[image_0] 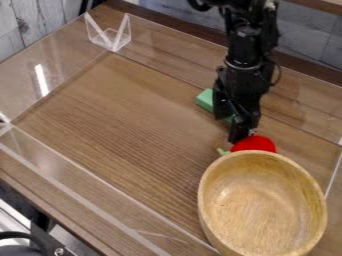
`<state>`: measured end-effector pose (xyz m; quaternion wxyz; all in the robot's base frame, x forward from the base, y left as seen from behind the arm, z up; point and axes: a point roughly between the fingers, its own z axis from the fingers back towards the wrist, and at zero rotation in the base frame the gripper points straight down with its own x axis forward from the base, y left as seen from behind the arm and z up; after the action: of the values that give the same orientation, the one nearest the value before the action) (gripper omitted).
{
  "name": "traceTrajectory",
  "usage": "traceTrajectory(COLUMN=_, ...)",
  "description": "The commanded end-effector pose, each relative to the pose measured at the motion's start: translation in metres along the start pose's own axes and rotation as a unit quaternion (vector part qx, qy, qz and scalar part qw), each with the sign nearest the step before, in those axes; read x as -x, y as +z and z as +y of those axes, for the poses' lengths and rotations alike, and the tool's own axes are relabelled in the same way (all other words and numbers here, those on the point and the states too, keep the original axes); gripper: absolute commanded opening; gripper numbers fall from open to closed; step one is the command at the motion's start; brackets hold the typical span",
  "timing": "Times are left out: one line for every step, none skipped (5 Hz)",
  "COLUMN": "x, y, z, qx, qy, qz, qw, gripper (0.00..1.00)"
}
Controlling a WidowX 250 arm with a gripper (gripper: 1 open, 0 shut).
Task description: Move the red fruit to the right
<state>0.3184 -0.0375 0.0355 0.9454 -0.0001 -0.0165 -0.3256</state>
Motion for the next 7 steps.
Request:
traceTrajectory(x=0.000, y=0.005, z=0.010, qx=-0.012, qy=0.008, qz=-0.016, qw=0.9998, gripper=1.00)
traceTrajectory(x=-0.002, y=-0.002, z=0.008, qx=-0.011, qy=0.001, qz=-0.016, qw=0.9998, gripper=1.00)
traceTrajectory(x=-0.004, y=-0.004, z=0.008, qx=-0.016, qy=-0.004, qz=-0.017, qw=0.9997, gripper=1.00)
traceTrajectory(x=-0.001, y=-0.006, z=0.007, qx=-0.016, qy=0.007, qz=-0.020, qw=0.9997, gripper=0.00)
traceTrajectory(x=0.000, y=-0.004, z=0.005, qx=-0.018, qy=0.016, qz=-0.024, qw=0.9994, gripper=0.00)
traceTrajectory(x=-0.001, y=0.002, z=-0.004, qx=-0.016, qy=0.000, qz=-0.025, qw=0.9996, gripper=1.00)
traceTrajectory(x=-0.003, y=0.008, z=-0.013, qx=-0.018, qy=-0.015, qz=-0.027, qw=0.9994, gripper=1.00)
